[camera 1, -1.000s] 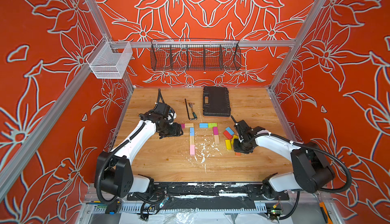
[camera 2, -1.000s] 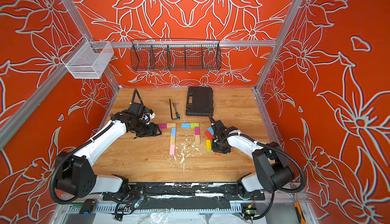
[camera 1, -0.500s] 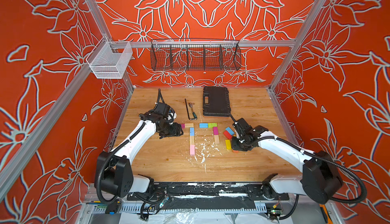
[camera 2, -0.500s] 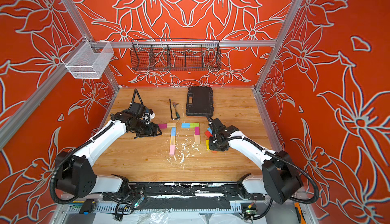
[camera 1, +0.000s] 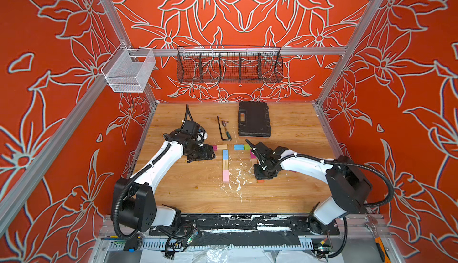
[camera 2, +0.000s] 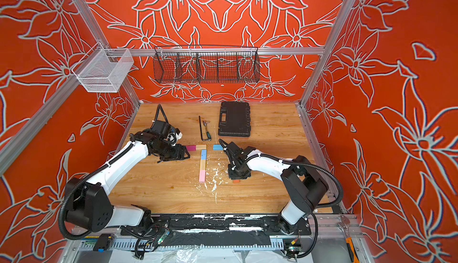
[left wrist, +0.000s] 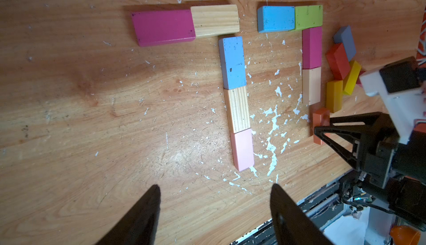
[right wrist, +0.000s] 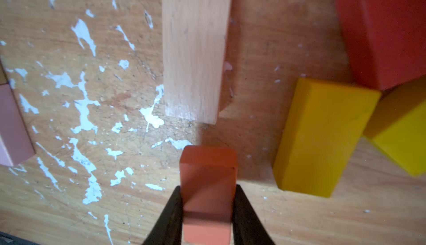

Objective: Assemble the number 7 with building blocks
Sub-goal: Assemble the building block at the center of the board.

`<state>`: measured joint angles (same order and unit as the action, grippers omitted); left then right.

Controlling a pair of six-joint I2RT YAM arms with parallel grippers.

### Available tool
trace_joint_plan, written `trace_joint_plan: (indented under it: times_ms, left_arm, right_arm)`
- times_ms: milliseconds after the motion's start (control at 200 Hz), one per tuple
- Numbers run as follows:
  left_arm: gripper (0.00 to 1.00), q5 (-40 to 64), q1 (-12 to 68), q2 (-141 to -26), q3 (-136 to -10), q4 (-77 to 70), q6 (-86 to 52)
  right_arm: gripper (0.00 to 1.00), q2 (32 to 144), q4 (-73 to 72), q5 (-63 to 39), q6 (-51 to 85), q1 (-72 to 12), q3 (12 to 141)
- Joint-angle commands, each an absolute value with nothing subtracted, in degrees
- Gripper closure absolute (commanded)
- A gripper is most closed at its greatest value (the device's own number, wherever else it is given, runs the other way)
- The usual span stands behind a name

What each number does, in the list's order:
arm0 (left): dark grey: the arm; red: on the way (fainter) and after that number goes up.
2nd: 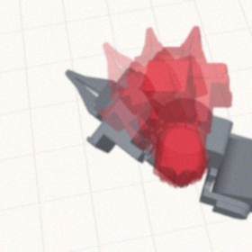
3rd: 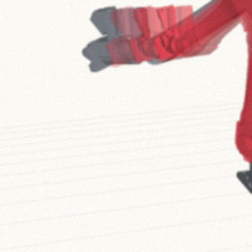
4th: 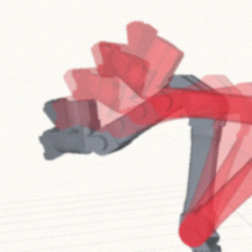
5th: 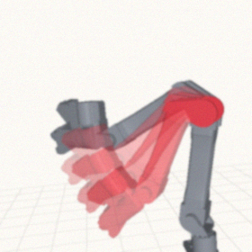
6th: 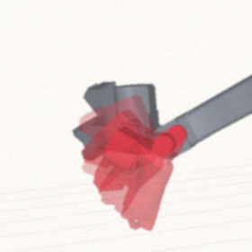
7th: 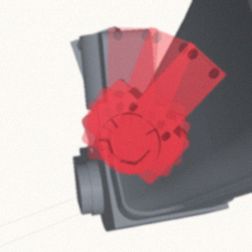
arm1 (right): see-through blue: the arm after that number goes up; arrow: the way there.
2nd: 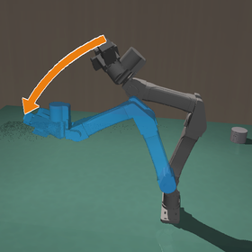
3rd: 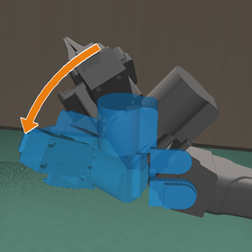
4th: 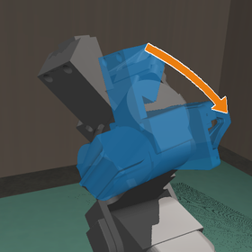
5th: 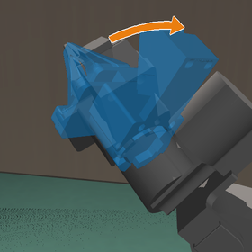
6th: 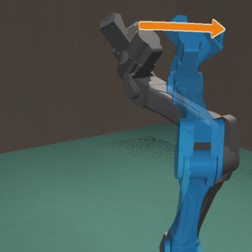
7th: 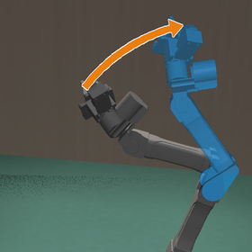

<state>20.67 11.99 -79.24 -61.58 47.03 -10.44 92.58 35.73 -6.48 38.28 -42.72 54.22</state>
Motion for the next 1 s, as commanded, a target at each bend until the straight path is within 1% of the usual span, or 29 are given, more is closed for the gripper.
trace_joint_plan:
  times_ms: [0, 661, 701, 876, 996]
  left_arm:
    - [0.27, 20.9, 11.6, -78.9, -61.4, 47.3, -10.0]
    - [0.27, 20.6, 11.6, -79.1, -61.4, 47.5, -9.9]
    - [0.27, 20.6, 11.6, -79.1, -61.4, 47.5, -9.9]
    - [0.27, 20.6, 11.6, -79.1, -61.4, 47.4, -9.9]
    - [0.27, 20.6, 11.6, -79.0, -61.4, 47.4, -9.9]
  right_arm:
    - [0.75, 93.7, 34.8, -6.7, 39.7, -43.4, 56.2]
    - [0.75, 97.9, 34.5, -5.1, 40.5, -43.4, 57.4]
    - [0.72, 98.0, 34.7, -4.9, 40.6, -43.4, 57.4]
    - [0.52, 97.1, 35.2, -4.2, 41.1, -43.4, 57.0]
    - [0.42, 95.7, 35.0, -4.3, 41.5, -43.4, 56.7]
